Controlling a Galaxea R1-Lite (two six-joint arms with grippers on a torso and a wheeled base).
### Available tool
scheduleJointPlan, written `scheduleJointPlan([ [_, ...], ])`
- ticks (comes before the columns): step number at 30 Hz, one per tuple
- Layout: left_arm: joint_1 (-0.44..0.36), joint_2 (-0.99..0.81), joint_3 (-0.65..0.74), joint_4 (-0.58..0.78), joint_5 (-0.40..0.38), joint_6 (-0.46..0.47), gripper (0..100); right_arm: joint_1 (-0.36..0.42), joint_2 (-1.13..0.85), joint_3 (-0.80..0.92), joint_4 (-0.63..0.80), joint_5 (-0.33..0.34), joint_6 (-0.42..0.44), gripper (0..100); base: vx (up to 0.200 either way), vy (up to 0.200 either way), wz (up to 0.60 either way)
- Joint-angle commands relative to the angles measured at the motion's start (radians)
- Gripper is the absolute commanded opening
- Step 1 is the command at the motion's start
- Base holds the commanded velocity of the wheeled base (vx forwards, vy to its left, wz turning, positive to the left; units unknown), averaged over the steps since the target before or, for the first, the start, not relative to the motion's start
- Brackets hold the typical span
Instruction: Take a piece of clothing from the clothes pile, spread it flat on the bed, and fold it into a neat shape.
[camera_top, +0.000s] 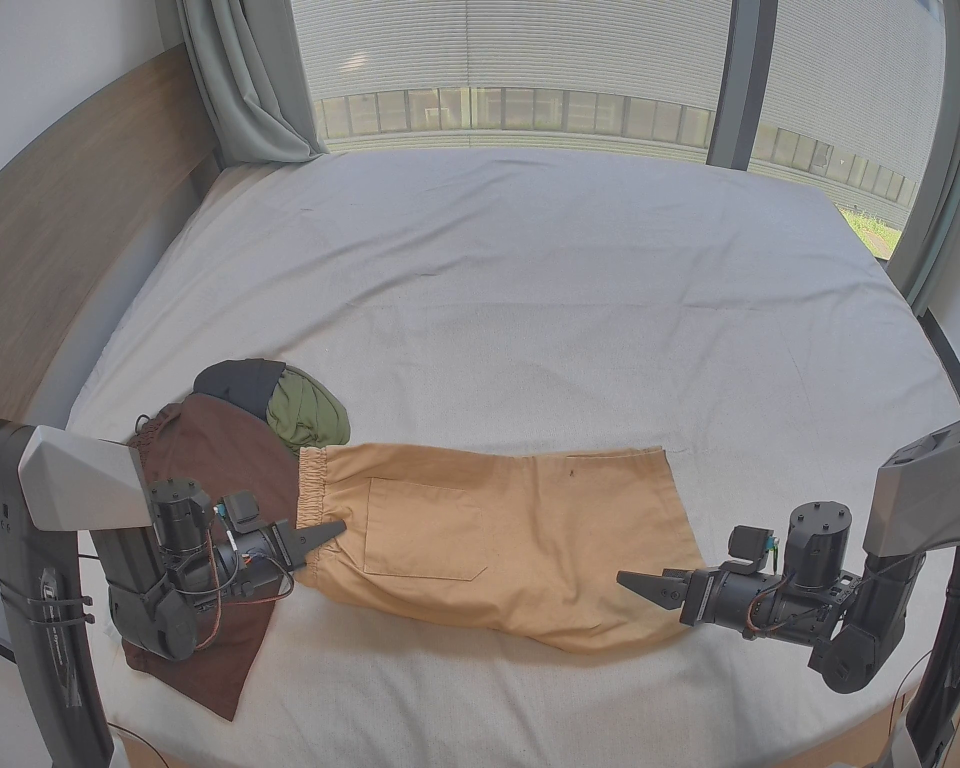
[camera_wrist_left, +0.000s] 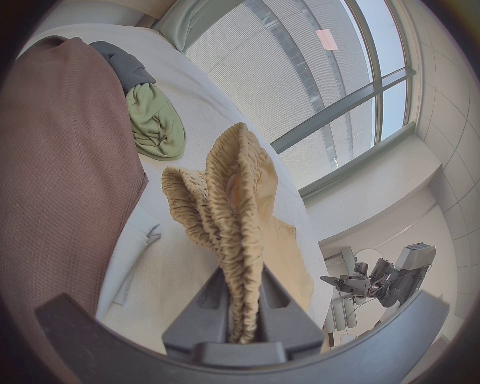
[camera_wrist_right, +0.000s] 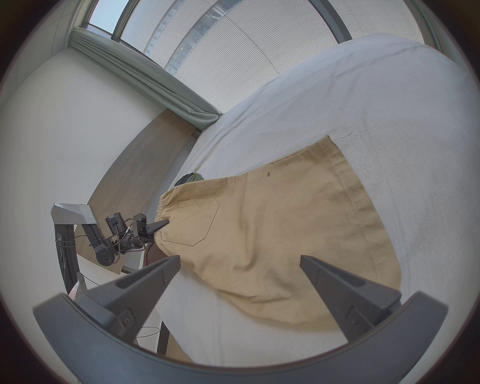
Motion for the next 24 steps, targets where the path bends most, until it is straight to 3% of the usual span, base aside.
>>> scheduleJointPlan([
  [1,0.014,-0.004,-0.001,-0.001,-0.007,-0.001,0,0.001,0.002,0.000,-0.001,0.001,0.000,100,0.000,0.000,0.00],
  [12,0.057,-0.018,0.000,-0.001,-0.053,-0.001,0,0.003,0.000,0.000,-0.001,0.001,0.000,100,0.000,0.000,0.00],
  [24,0.122,-0.062,0.026,-0.001,-0.153,-0.001,0,-0.002,0.000,0.000,-0.001,0.001,0.000,100,0.000,0.000,0.00],
])
